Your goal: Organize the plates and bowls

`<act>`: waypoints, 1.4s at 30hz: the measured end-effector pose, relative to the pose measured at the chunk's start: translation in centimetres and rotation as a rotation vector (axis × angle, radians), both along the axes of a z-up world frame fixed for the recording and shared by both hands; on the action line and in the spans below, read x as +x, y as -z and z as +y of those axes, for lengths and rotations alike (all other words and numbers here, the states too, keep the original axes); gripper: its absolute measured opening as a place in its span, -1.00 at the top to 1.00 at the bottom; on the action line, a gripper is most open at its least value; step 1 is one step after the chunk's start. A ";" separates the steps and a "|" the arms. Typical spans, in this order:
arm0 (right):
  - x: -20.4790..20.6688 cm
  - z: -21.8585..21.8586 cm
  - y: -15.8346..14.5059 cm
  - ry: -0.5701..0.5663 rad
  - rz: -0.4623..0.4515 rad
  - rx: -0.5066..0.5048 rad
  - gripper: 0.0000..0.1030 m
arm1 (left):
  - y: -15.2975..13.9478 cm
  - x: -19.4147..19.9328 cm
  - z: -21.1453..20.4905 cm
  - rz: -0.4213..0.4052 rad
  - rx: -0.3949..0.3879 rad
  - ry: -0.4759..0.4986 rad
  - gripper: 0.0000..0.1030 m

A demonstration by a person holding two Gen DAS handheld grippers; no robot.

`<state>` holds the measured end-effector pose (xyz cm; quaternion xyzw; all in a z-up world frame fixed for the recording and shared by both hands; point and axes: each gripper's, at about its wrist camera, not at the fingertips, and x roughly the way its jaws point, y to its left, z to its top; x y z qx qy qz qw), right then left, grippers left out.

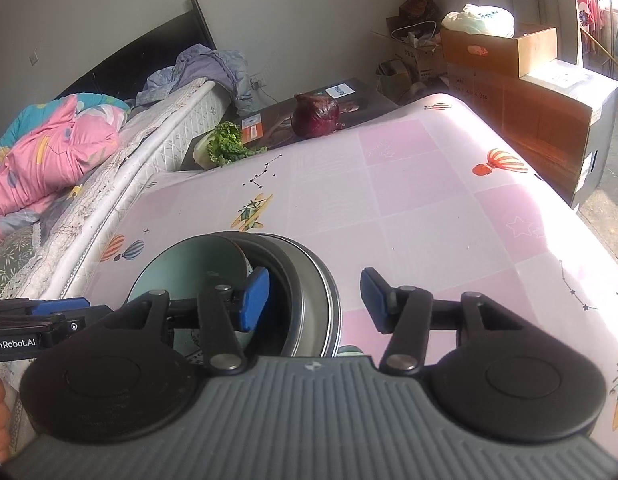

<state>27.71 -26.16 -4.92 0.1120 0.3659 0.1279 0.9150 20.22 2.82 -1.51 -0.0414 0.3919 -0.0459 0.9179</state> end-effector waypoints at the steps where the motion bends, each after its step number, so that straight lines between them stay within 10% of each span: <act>1: -0.5 -0.3 -0.3 0.007 -0.005 0.002 -0.17 | -0.2 -0.3 0.1 -0.004 -0.001 -0.002 -0.33; 13: -9.3 -1.8 -5.6 -0.004 -0.120 -0.061 -0.98 | -2.8 -6.2 -0.3 -0.050 0.058 -0.015 -0.99; 30: -16.7 1.5 -5.0 0.047 -0.103 -0.271 -0.98 | -3.4 -10.3 -2.7 -0.063 0.280 -0.072 -1.00; 42: -15.1 3.9 -4.6 0.032 0.009 -0.247 -0.98 | -1.5 -9.1 -1.9 0.088 0.177 -0.089 -1.00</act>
